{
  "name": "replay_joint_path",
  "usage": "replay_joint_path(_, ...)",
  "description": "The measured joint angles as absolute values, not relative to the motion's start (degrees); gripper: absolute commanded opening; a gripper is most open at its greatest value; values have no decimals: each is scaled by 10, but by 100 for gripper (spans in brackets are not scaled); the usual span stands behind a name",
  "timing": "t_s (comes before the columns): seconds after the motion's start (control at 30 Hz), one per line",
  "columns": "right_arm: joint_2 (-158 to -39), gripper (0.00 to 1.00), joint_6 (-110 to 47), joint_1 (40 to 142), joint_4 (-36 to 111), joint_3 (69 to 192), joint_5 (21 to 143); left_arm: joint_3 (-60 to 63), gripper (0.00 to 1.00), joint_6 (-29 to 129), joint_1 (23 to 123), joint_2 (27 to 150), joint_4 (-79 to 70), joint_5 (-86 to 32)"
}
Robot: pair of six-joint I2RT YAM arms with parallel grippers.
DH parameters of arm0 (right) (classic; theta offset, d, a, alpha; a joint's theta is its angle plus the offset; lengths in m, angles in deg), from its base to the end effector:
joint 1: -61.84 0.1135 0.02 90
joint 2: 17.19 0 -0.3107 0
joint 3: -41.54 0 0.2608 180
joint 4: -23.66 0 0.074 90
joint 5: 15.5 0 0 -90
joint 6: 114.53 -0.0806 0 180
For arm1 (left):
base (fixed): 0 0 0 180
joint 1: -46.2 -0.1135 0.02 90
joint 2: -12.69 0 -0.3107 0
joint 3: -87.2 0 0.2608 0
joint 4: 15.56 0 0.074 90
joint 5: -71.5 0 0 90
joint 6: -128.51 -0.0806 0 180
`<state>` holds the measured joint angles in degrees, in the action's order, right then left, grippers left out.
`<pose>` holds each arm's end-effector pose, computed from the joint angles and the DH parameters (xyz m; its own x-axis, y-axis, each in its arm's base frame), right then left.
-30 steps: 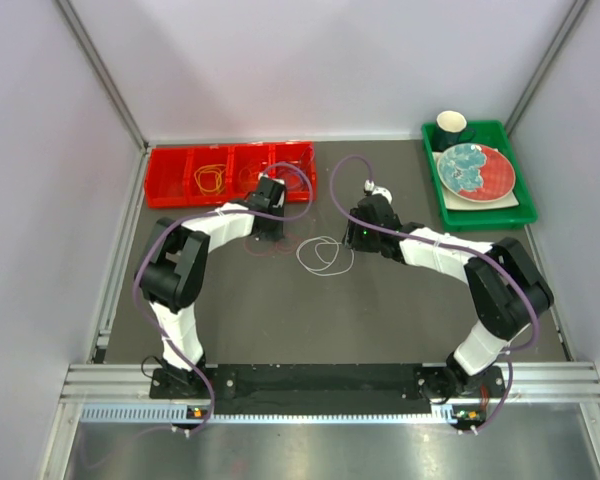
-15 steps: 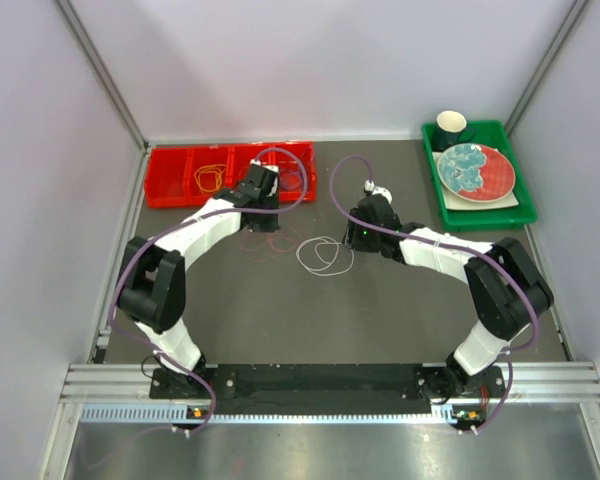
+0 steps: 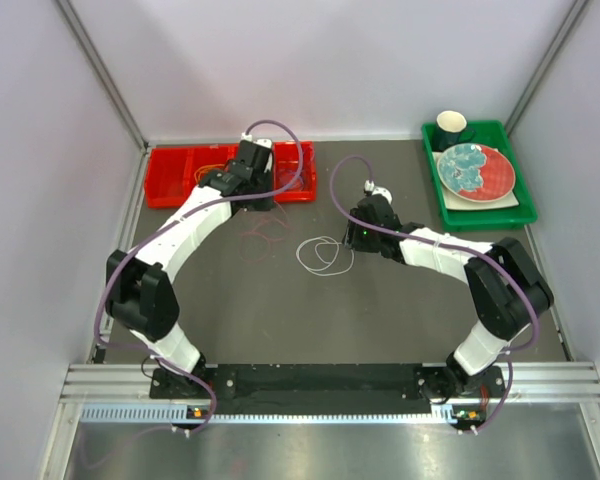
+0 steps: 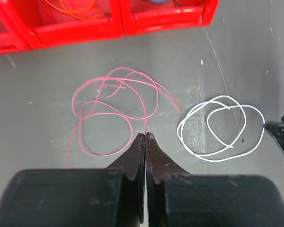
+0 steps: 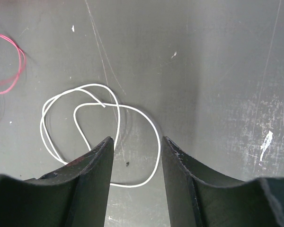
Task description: Untangle the cables
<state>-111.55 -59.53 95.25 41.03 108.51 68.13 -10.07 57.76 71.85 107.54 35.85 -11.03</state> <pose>0.3260 0.2043 0.1948 -0.7576 0.1831 -0.6265 -0.0573 0.9375 0.3433 0.3722 -0.1671 0.3180 -0.7583 0.0015 -0.6518 0.1083 0.9864 -0.1237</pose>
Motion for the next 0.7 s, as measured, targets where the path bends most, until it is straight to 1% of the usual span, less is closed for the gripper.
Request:
replay_joint_path(0.33,-1115,45,-595,954,409,1085,682,-156,0,554,709,1058,404,-63)
replay_joint_path(0.5,-1115,45,-595,954,408,1085,682,-187,0,546,674,1050,420,-53)
replay_joint_path(0.7,-1115,45,-595,954,409,1085,682,-263,0,538,639,1050,429,-43)
